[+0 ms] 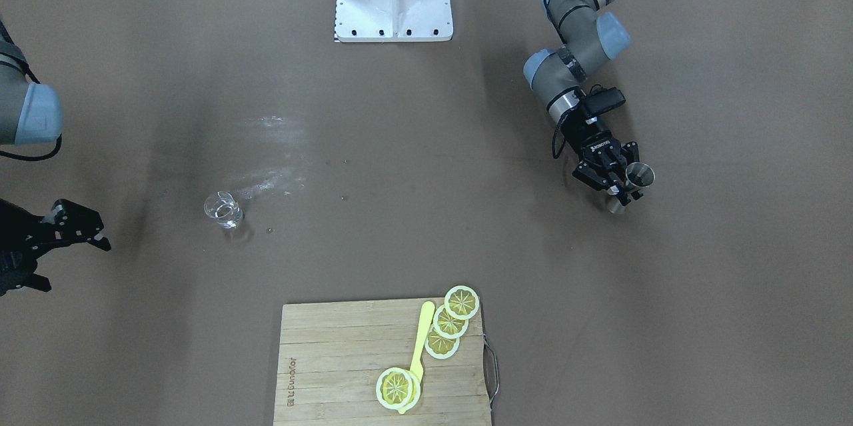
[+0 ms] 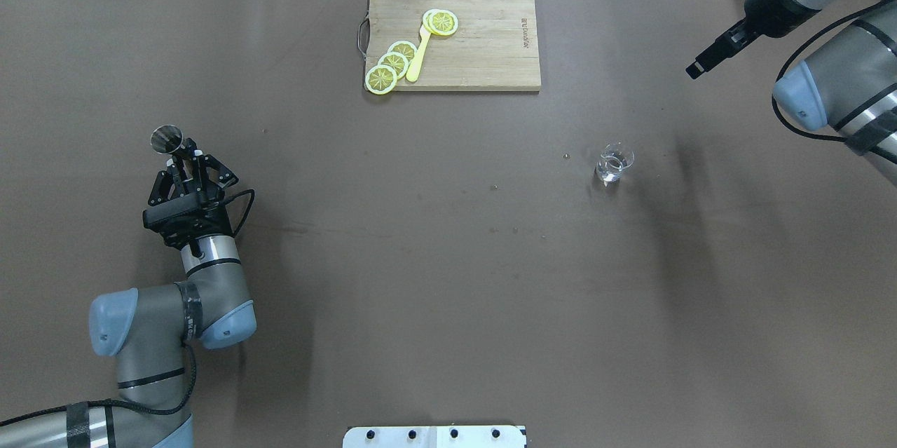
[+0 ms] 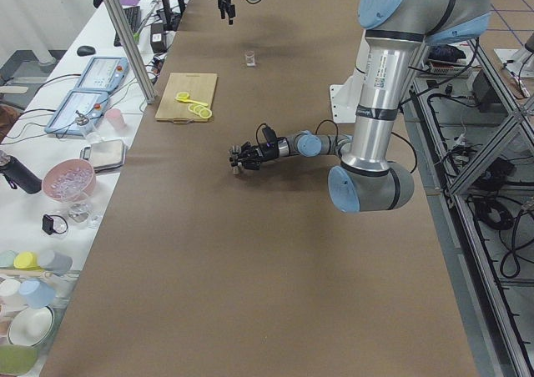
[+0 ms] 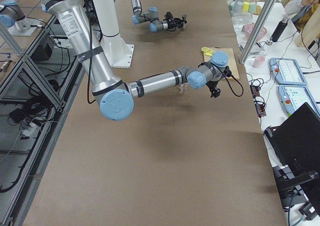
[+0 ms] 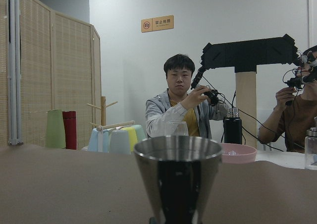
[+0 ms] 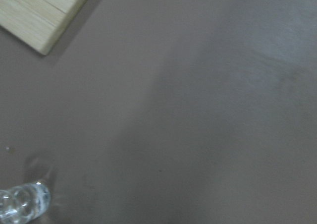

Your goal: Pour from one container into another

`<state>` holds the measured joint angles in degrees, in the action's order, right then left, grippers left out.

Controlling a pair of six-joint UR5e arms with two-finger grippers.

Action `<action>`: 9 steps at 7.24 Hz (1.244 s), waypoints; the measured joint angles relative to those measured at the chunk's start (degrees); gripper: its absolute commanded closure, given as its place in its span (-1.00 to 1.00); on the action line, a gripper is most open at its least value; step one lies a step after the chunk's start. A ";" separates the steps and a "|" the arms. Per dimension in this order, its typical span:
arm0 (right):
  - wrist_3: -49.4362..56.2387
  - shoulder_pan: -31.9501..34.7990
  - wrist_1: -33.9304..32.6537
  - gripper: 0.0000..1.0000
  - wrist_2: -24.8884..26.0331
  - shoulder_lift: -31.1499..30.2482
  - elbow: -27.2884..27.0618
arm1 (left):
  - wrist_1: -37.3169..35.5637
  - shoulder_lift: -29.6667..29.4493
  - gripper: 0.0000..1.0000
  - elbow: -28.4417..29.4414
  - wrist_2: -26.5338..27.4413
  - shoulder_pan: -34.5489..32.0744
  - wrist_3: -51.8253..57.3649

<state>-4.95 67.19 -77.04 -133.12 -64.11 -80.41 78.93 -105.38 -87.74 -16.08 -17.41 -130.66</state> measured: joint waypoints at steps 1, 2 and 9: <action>-0.05 0.54 -4.97 -0.99 4.91 0.37 -0.05 | 0.00 0.00 -0.97 -0.02 0.00 0.05 0.03; -0.24 1.07 -9.80 -0.99 9.53 0.67 -0.28 | 0.00 0.00 -0.98 0.02 0.02 0.14 -0.08; -1.91 12.95 -16.84 -0.99 5.09 -14.92 -9.14 | -2.82 0.11 -0.98 -0.67 2.89 0.62 -4.92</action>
<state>-6.86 80.13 -93.88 -128.03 -79.03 -89.56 76.11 -105.27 -88.42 -13.19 -16.80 -135.59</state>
